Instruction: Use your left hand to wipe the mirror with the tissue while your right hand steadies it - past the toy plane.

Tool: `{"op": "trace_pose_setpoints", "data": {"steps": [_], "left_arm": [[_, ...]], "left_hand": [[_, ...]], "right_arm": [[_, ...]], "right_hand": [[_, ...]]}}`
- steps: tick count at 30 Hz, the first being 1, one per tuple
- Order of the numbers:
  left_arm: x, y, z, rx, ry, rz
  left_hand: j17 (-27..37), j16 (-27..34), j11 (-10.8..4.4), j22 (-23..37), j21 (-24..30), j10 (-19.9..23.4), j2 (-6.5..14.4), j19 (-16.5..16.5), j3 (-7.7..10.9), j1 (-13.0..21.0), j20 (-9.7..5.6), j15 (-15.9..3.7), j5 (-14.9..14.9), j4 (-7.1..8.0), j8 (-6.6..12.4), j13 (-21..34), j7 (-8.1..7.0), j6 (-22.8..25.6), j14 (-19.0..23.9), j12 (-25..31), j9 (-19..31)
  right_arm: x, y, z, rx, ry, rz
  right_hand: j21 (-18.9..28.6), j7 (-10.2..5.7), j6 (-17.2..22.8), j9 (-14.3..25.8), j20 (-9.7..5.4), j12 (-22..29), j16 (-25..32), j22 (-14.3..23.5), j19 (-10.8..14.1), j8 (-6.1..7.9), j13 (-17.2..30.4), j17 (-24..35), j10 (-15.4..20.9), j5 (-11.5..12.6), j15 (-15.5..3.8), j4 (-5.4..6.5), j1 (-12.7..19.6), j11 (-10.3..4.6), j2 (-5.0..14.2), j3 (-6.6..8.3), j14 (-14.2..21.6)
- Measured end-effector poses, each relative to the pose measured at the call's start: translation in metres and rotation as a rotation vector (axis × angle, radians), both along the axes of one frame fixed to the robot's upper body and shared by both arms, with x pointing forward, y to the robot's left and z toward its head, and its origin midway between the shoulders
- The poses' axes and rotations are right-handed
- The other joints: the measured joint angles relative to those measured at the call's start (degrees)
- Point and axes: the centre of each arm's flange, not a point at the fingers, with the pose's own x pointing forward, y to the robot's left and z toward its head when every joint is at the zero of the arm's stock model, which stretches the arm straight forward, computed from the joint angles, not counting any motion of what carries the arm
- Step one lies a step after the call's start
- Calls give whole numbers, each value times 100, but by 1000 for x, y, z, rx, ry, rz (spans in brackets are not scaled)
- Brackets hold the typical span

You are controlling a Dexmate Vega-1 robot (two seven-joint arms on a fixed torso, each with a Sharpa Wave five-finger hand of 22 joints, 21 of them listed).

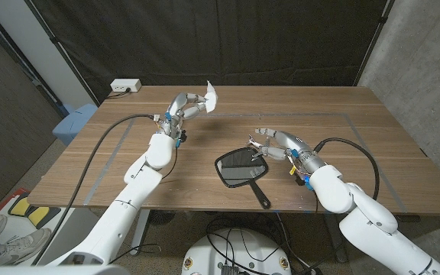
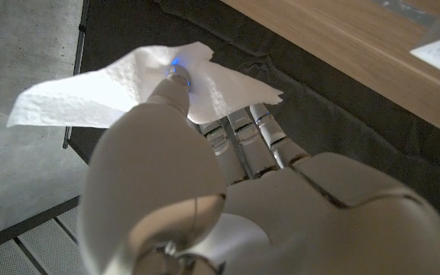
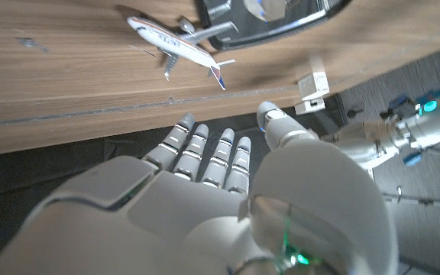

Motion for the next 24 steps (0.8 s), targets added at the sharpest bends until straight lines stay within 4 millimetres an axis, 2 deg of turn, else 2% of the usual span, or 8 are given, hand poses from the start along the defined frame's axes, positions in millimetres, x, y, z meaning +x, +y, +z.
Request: {"op": "trace_pose_setpoints", "data": {"steps": [5, 6, 10, 13, 15, 17, 20, 24], "left_arm": [[6, 5, -4, -12, 79, 16], [-3, 3, 8, -10, 55, 10], [-5, 4, 13, -12, 78, 18], [-11, 2, 20, -6, 58, 13], [-5, 6, 15, -11, 120, 38], [-8, 5, 18, -6, 111, 36], [-3, 11, 12, 1, 189, 59], [-4, 14, 13, 15, 195, 56]], "left_hand": [[-4, -45, 0, 0, 44, 0, -22, 16, 48, -56, 62, -17, -2, 0, -1, 27, 70, -55, 17, 46, 27], [-4, -45, 0, 0, 48, 0, -21, 29, 57, -56, 91, -17, -2, 10, -13, 28, 71, -56, 17, 62, 28], [-28, -79, 0, 0, 48, 0, -6, 18, 71, -101, 141, -17, -2, 24, -45, 29, 93, -78, 17, 63, 28], [-30, -128, -43, 0, 48, -46, 18, -30, 102, -124, 189, -5, 4, 55, -145, 29, 98, -88, -1, 63, 28], [-23, -179, -1, 0, 48, -234, 28, -99, 116, -229, 258, 31, 33, 69, -242, 119, 120, -320, -146, 69, 49], [-14, -210, 90, 0, 48, -637, 31, -187, 102, -461, 345, 68, 67, 153, -407, 188, 187, -794, -366, 34, 56], [13, -252, 224, 1, 38, -1703, -176, -389, -45, -777, 416, 164, 2, 284, -705, 97, 134, -1596, -934, -319, 57], [-137, -313, 497, -29, -152, -3588, -422, -829, -333, -1412, 467, 281, 2, 472, -910, -266, -104, -3054, -2353, -515, 51]], "right_arm": [[12, -9, 2, 90, 3, 36], [4, 5, 10, 210, -10, 189], [6, 5, 15, 306, -9, 275], [0, 10, 19, 356, -13, 343], [10, 2, 18, 409, -8, 343], [8, 3, 20, 427, -11, 367], [17, -5, 20, 490, -10, 376], [18, -6, 22, 522, -13, 398]], "right_hand": [[4, 59, -59, 0, -35, 0, 0, 0, 34, -1, 0, 3, -49, -55, 31, 110, -209, 51, -42, -77, 32], [4, 70, -71, 0, -42, 0, 0, 0, 41, -1, 0, 2, -73, -64, 31, 138, -275, 74, -51, -100, 32], [39, 130, -131, 0, -53, -1, 0, 0, 48, -41, 0, 29, -146, -107, 31, 247, -509, 191, -70, -198, 31], [39, 172, -173, 0, -83, -1, 0, 0, 18, -41, 11, 29, -171, -130, 51, 292, -613, 234, -68, -244, 12], [39, 172, -173, 0, -82, -1, 0, 0, 18, -41, 19, 29, -192, -130, 63, 312, -647, 255, -88, -263, 0], [39, 186, -188, 0, -81, -1, 0, 0, 16, -41, 19, 29, -202, -130, 93, 317, -677, 264, -79, -268, -31], [38, 202, -204, 0, -60, -33, 0, 0, -5, -41, 20, 29, -234, -129, 93, 340, -718, 296, -97, -291, -30], [38, 210, -256, 0, -60, -33, 0, 0, -5, -80, 19, 29, -233, -129, 124, 350, -763, 296, -105, -302, -61]]}}
